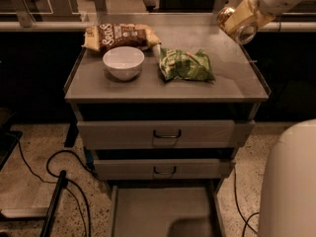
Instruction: Place orange can into bottom drawer
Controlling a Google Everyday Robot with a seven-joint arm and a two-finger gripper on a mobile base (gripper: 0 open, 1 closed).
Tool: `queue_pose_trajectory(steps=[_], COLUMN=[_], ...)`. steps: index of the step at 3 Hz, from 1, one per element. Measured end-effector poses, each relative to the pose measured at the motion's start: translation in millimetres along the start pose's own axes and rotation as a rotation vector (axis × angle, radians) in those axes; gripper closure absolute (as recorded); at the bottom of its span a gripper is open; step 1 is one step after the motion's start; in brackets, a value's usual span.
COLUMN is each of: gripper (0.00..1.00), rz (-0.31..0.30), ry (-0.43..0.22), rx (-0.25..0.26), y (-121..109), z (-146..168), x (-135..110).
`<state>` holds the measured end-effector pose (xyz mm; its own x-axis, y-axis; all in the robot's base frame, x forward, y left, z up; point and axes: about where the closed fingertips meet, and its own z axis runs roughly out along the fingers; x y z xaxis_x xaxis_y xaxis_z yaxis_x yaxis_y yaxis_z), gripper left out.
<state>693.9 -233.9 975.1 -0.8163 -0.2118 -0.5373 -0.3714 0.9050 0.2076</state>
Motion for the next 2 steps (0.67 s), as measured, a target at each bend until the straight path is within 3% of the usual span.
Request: queue_pose_trajectory(steps=[1,2], gripper=[1.0,1.0], rz=[0.0,0.019], ry=[-0.004,0.016], rx=[-0.001,-0.022], y=[-0.1,4.7], z=[2.5,-3.7], x=[-1.7,12.3])
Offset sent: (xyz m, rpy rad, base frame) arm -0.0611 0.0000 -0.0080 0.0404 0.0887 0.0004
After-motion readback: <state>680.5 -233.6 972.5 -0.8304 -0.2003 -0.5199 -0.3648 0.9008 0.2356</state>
